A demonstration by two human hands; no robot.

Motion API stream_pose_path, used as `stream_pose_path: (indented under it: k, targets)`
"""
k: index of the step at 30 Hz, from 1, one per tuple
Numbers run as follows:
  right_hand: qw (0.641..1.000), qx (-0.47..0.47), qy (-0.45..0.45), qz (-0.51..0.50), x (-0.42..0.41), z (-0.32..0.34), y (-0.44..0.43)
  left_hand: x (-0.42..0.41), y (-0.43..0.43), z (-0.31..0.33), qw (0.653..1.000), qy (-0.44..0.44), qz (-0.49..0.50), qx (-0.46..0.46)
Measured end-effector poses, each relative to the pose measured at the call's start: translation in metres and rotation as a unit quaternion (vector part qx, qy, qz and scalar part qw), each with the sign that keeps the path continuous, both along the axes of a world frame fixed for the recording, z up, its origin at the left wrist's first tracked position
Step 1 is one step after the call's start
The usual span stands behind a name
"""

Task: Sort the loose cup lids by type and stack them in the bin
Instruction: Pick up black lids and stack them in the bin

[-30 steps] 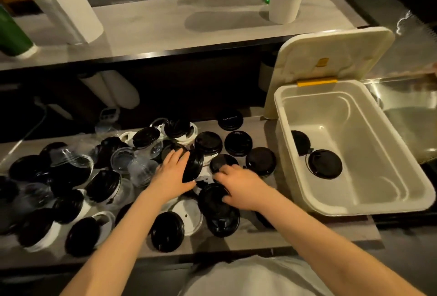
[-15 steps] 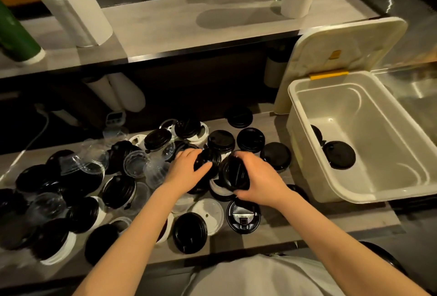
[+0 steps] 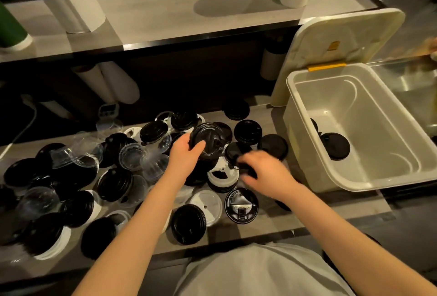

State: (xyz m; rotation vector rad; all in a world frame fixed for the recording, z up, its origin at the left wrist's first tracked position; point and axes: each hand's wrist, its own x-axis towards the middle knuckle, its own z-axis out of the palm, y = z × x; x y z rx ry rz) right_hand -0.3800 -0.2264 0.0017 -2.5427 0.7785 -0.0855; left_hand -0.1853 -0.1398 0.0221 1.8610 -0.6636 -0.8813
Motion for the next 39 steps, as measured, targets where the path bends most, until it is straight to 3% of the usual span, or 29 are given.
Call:
stream_pose_path:
  k: [6, 10, 14, 17, 21, 24, 27, 33, 39]
  targets:
    - [0.98, 0.07, 0.168, 0.073, -0.016, -0.052, 0.056, 0.008, 0.023, -0.027, 0.999, 0.045, 0.02, 0.012]
    - [0.976, 0.045, 0.198, 0.081, -0.015, -0.067, 0.063, 0.007, 0.033, -0.028, 0.998, 0.051, 0.032, 0.021]
    - [0.986, 0.037, 0.144, 0.072, -0.014, -0.057, 0.055, -0.001, 0.034, -0.015, 0.997, 0.052, 0.057, 0.021]
    - [0.998, 0.058, 0.011, 0.015, -0.013, -0.032, 0.049, -0.003, 0.035, -0.015, 0.998, 0.039, 0.053, 0.014]
    - [0.978, 0.096, -0.17, -0.078, 0.006, -0.002, 0.039, -0.01, 0.034, -0.005, 0.998, 0.034, 0.046, -0.016]
    - [0.962, 0.104, -0.238, -0.087, 0.029, 0.008, 0.039, -0.016, 0.034, 0.003, 0.995, 0.078, 0.049, -0.027]
    - [0.965, 0.109, -0.233, -0.053, 0.047, 0.006, 0.048, -0.02, 0.038, 0.008, 0.987, 0.138, 0.065, -0.043]
    - [0.97, 0.131, -0.205, -0.002, 0.062, -0.008, 0.067, -0.012, 0.072, 0.001, 0.992, 0.119, 0.028, -0.015]
    - [0.991, 0.082, -0.103, 0.017, 0.058, -0.035, 0.095, 0.021, 0.117, -0.011, 0.995, -0.027, 0.086, 0.042]
